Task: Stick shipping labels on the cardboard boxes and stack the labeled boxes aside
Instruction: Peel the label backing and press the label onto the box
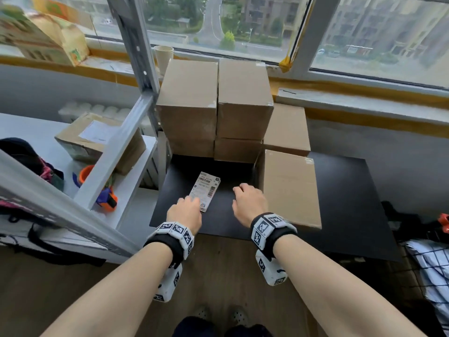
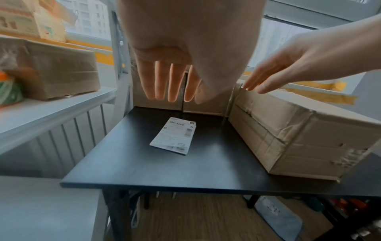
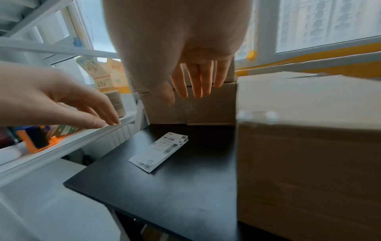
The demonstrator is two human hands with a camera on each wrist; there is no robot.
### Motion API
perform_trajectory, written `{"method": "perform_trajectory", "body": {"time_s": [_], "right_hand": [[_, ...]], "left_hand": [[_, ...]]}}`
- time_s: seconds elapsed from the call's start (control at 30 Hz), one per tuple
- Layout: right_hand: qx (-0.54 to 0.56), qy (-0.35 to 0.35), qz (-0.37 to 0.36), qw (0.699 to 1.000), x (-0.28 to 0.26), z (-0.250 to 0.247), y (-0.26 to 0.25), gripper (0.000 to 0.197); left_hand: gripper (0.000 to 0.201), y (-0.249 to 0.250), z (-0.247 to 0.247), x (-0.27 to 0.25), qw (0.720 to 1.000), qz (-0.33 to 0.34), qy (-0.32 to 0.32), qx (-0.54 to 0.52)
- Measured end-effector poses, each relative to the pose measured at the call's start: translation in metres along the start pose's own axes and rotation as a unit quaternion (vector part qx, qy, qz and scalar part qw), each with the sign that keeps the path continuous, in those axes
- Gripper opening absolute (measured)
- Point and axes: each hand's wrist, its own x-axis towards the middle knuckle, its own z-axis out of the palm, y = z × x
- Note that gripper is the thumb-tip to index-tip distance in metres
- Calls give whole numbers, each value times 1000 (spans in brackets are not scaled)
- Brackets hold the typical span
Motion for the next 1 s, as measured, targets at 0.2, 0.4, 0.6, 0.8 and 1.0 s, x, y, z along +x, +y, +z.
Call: {"method": "perform_trajectory", "body": {"time_s": [0.2, 0.4, 0.6, 0.8, 1.0], "right_hand": [[8, -49, -39, 998, 31, 39, -36, 32], [39, -104, -43, 993, 58, 85, -52, 32], [69, -111, -58, 990, 78, 113, -53, 59], [88, -86, -48, 991, 77, 132, -55, 48], [87, -74, -47, 992, 71, 129, -56, 26]], "left_hand": [[33, -30, 26, 13, 998, -30, -51, -3], [42, -54, 61, 37, 998, -12, -53, -34], [55, -67, 80, 59, 995, 37, -61, -65], [54, -68, 85, 66, 990, 41, -71, -113], [50, -63, 76, 60, 972, -15, -60, -226]]}}
